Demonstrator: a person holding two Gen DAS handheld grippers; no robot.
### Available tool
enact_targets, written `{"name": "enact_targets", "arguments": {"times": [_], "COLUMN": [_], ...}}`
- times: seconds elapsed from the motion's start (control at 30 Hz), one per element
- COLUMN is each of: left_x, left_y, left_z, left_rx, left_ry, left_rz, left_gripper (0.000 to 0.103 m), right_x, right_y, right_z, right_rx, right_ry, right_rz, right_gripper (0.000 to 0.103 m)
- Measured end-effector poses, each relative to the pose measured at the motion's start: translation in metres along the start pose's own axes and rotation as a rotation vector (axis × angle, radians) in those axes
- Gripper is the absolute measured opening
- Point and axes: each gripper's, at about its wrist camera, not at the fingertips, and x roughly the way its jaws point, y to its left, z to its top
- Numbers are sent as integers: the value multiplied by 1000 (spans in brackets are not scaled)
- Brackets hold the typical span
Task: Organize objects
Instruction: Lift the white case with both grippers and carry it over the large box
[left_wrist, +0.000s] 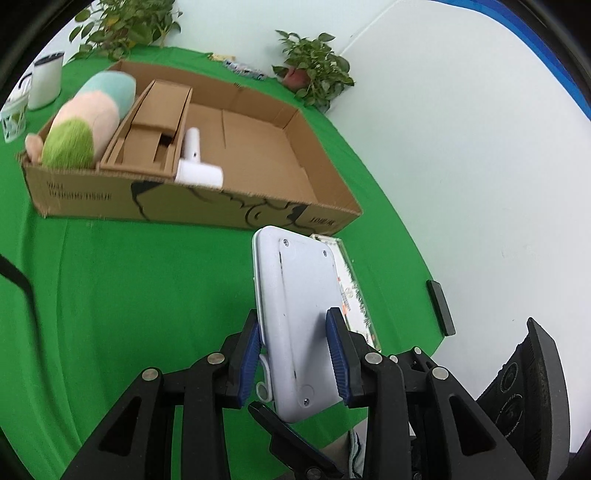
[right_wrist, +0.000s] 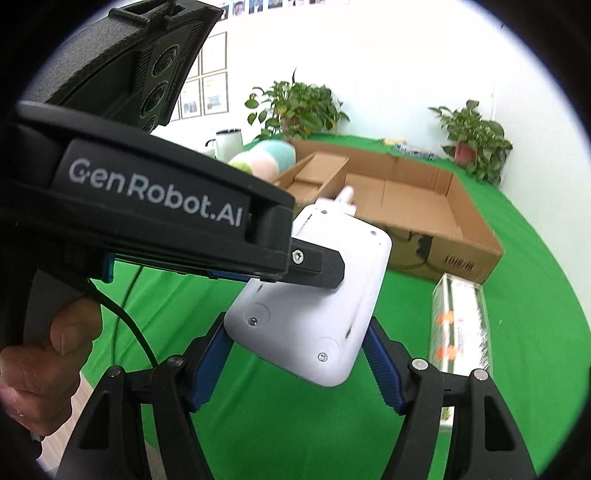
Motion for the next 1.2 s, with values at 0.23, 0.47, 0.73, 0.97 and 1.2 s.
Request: {"name": "enact_targets", "arguments": {"times": [0.23,0.47,0.73,0.97,1.2], "left_x": [-6,-14,-26,-34,-36], "left_y": [-12,-20,-23,-30,-35], "left_z": [22,41,73,105,131], "left_rx": [34,63,84,128,135], "left_ry": [-29,-59,-93,-133,-141], "left_rz": [1,-12,-5,14,24], "left_gripper": [32,32,32,32,32], "right_x": [0,4,13,25,36], "right_y": [-11,-21,-31,-41,-52], "right_z": [19,37,67,94,113], "right_rx": [7,-3,-20,-36,-39], "right_ry": [-40,-67,-105,-114,-132], "right_rz": [-5,-28,-29,-37,-36], "right_gripper": [69,69,69,69,69]}}
